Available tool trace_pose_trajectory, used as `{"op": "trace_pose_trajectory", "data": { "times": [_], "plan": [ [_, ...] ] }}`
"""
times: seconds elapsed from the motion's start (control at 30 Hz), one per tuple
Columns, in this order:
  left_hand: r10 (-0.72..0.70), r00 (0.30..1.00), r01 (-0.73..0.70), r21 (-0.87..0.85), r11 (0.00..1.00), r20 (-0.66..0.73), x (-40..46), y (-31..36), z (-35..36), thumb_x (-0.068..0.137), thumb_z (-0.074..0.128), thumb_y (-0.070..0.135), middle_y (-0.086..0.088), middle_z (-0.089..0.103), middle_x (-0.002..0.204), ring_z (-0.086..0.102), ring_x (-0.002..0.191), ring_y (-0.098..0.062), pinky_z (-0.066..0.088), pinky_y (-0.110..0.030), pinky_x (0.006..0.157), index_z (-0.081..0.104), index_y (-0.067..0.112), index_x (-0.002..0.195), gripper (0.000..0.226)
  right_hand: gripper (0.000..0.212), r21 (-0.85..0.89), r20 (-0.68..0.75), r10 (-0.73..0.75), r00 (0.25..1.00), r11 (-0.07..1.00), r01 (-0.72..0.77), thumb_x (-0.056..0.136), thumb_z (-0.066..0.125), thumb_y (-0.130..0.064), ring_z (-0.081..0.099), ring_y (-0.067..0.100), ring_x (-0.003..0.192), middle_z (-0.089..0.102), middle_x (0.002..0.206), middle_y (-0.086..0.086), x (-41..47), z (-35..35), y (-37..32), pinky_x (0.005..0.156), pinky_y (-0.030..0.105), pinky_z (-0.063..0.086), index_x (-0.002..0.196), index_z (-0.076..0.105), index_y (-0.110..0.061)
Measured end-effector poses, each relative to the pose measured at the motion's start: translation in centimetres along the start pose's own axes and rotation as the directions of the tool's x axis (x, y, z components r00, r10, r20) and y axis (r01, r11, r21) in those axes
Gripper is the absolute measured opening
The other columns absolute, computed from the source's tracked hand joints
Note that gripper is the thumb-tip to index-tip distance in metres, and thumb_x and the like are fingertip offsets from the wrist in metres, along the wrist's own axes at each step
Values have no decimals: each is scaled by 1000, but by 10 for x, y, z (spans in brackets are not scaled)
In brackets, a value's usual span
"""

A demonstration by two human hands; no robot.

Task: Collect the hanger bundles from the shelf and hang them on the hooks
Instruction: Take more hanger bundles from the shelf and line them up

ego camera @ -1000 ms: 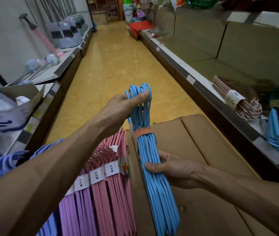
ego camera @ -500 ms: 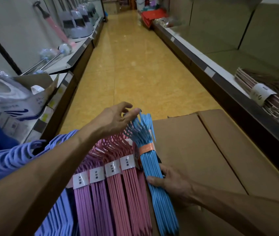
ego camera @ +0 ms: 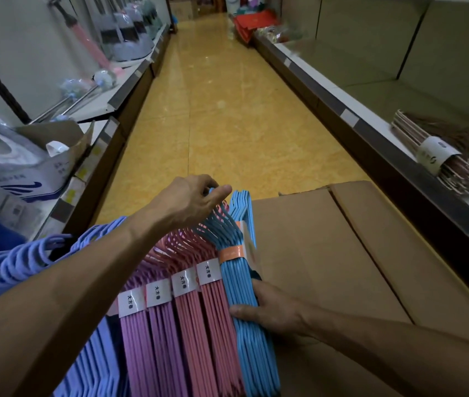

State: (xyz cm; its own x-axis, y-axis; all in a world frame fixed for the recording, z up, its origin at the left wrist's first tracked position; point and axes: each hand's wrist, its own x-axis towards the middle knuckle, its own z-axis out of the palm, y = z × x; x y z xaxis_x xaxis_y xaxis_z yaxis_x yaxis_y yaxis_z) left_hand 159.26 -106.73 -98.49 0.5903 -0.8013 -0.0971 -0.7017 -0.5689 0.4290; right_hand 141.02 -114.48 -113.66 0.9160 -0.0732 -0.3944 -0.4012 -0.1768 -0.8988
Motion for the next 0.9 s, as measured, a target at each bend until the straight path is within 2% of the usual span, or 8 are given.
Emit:
{"op": "trace_pose_trajectory", "data": {
  "times": [0.1, 0.17, 0.3, 0.4, 0.47, 0.57, 0.7, 0.9],
  "plan": [
    [36, 999, -35, 30, 999, -35, 0, 8, -4, 96, 41, 59, -7, 60, 134, 57, 117, -21, 47, -32, 91, 58, 17, 130, 57, 48, -82, 12, 36, 999, 996, -35, 87, 66, -51, 64, 13, 111, 64, 122, -5, -7, -6, -8, 98, 41, 54, 127, 52, -27],
    [82, 993, -83, -4, 997, -86, -1, 18, -7, 97, 44, 55, -1, 62, 132, 56, 117, -16, 44, -30, 91, 59, 18, 129, 51, 51, -120, -17, 52, 999, 991, -53, 89, 65, -51, 63, 11, 108, 62, 120, -8, -15, -14, -15, 95, 32, 54, 130, 50, -25],
    [165, 971, -192, -152, 970, -173, -7, 47, -14, 98, 50, 45, 8, 67, 117, 60, 104, -3, 50, -30, 94, 64, 25, 119, 32, 28, -242, -123, 27, 992, 969, -57, 96, 60, -44, 55, 0, 80, 55, 91, -14, -37, -29, -27, 67, 12, 43, 112, 51, -23],
    [181, 958, -245, -304, 921, -222, -10, 73, -14, 98, 57, 37, 12, 71, 107, 64, 102, -4, 53, -35, 94, 70, 29, 111, 21, 27, -237, -181, -8, 984, 971, -36, 94, 63, -43, 55, 8, 79, 58, 91, -7, -61, -41, -32, 72, 23, 47, 109, 59, -21],
    [189, 956, -267, -394, 879, -224, -12, 95, -12, 97, 59, 34, 10, 72, 104, 66, 101, -6, 54, -37, 93, 70, 31, 109, 17, 28, -189, -222, 2, 975, 981, -46, 93, 63, -43, 57, 9, 82, 60, 94, -5, -80, -52, -35, 68, 23, 47, 109, 62, -20],
    [197, 956, -283, -515, 809, -216, -14, 129, -5, 96, 61, 27, 7, 74, 100, 68, 95, -4, 55, -33, 90, 71, 28, 107, 15, 32, -144, -280, 26, 960, 987, -68, 95, 60, -43, 60, 8, 82, 62, 100, -2, -111, -71, -38, 62, 20, 47, 115, 62, -19],
    [220, 954, -299, -616, 729, -202, -17, 167, 5, 95, 62, 24, 4, 75, 99, 70, 92, -6, 57, -27, 84, 71, 26, 107, 16, 35, -44, -358, 97, 929, 992, -120, 97, 56, -45, 64, 13, 91, 61, 114, 0, -156, -105, -33, 71, 26, 53, 122, 59, -21],
    [276, 947, -311, -678, 666, -164, -15, 211, 24, 94, 62, 20, 2, 75, 100, 71, 92, -10, 58, -32, 86, 70, 23, 110, 17, 34, 267, -579, 239, 779, 959, -96, 95, 59, -43, 62, 20, 89, 62, 114, 17, -225, -164, -6, 72, 31, 55, 112, 62, -14]
  ]
}}
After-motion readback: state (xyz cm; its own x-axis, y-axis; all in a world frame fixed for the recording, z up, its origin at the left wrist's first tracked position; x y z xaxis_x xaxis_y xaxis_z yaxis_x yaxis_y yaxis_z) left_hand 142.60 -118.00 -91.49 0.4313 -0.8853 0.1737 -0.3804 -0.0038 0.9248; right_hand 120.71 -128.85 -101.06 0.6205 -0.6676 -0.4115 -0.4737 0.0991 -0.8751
